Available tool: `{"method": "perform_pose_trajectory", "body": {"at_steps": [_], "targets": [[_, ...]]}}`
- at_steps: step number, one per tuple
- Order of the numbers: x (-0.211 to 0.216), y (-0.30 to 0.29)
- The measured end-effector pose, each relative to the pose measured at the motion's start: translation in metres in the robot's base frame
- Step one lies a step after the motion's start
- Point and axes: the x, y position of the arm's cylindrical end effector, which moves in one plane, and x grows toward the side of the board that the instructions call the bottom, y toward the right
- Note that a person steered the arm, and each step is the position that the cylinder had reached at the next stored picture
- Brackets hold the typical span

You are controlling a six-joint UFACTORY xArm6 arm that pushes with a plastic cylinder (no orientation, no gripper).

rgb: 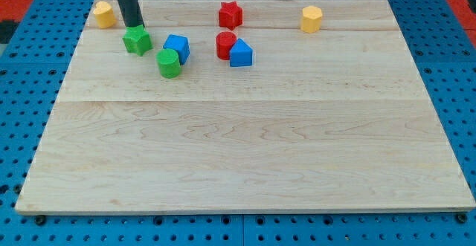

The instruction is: Slightly move the red star to the right

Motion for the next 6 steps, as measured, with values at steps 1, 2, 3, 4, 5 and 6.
{"method": "perform_pose_trajectory", "body": {"at_steps": [1, 2, 3, 4, 5, 6], "targets": [[0.005, 0.009], [0.024, 0.022], [0.009, 0.081], [0.008, 0.082], [0.008, 0.099], [0.009, 0.126]]}}
